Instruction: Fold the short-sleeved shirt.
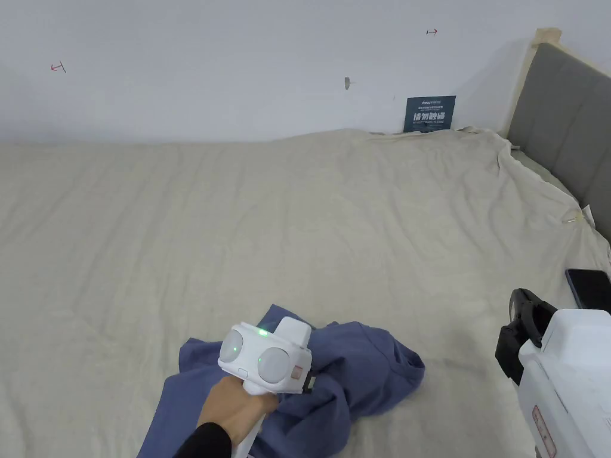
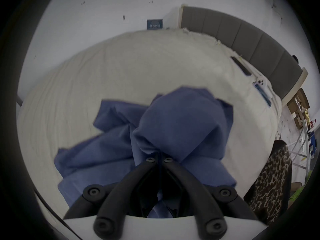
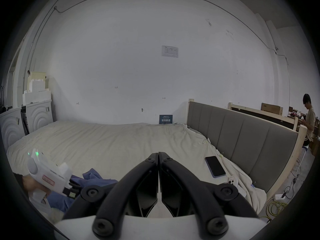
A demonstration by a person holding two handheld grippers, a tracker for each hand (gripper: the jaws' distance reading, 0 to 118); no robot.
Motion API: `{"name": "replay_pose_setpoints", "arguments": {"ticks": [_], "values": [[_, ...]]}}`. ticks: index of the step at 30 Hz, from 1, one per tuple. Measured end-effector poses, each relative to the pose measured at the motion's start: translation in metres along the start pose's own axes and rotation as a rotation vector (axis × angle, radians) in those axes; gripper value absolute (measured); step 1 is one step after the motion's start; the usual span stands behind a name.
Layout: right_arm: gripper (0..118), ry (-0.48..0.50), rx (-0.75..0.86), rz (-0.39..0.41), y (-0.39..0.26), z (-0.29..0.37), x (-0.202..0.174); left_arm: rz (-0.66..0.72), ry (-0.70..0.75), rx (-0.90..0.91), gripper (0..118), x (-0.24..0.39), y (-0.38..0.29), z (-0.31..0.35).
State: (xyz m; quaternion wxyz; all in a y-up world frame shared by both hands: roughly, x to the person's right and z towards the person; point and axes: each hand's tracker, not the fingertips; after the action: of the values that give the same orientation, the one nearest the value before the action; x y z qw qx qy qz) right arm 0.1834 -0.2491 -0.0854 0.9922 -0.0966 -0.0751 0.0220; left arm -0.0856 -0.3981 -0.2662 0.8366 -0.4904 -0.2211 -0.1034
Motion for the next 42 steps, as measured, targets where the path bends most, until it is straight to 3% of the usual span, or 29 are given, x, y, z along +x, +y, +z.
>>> {"name": "replay_pose_setpoints", "arguments": {"ticks": [3, 5, 7, 9, 11, 12, 13, 16, 22, 32, 34, 37, 42], "values": [[0, 0.002, -0.005, 0.001, -0.001, -0.001, -0.001, 0.006, 0.026, -0.011, 0, -0.002, -0.013, -0.009], [0, 0.005, -0.005, 0.006, 0.0, -0.001, -0.002, 0.031, 0.034, -0.018, 10, -0.006, -0.016, -0.01], [0, 0.009, -0.004, 0.01, 0.001, 0.0, -0.003, 0.052, 0.038, 0.007, 35, -0.009, -0.015, -0.004], [0, 0.01, 0.002, 0.011, 0.003, 0.001, -0.004, 0.038, 0.115, 0.046, 75, -0.009, -0.012, 0.005], [0, 0.013, 0.008, 0.007, 0.007, 0.004, -0.004, 0.052, 0.152, 0.109, 104, -0.012, -0.009, 0.022], [0, 0.015, 0.015, 0.005, 0.009, 0.005, -0.005, 0.085, 0.138, 0.143, 115, -0.015, -0.007, 0.031], [0, 0.016, 0.02, 0.006, 0.011, 0.006, -0.006, 0.109, 0.116, 0.176, 116, -0.019, -0.004, 0.042], [0, 0.018, 0.036, 0.012, 0.017, 0.009, -0.008, 0.146, 0.057, 0.333, 116, -0.025, 0.003, 0.081], [0, 0.027, 0.065, 0.015, 0.026, 0.012, -0.011, 0.142, 0.101, 0.568, 116, -0.03, 0.008, 0.162], [0, 0.045, 0.113, 0.018, 0.042, 0.016, -0.02, 0.069, 0.422, 0.946, 109, -0.035, -0.026, 0.232], [0, 0.047, 0.121, 0.021, 0.045, 0.017, -0.022, 0.059, 0.441, 0.974, 96, -0.039, -0.033, 0.236], [0, 0.052, 0.132, 0.023, 0.047, 0.017, -0.026, 0.066, 0.471, 1.003, 65, -0.043, -0.047, 0.243], [0, 0.061, 0.142, 0.024, 0.049, 0.018, -0.032, 0.123, 0.502, 1.022, 2, -0.055, -0.063, 0.244]]}}
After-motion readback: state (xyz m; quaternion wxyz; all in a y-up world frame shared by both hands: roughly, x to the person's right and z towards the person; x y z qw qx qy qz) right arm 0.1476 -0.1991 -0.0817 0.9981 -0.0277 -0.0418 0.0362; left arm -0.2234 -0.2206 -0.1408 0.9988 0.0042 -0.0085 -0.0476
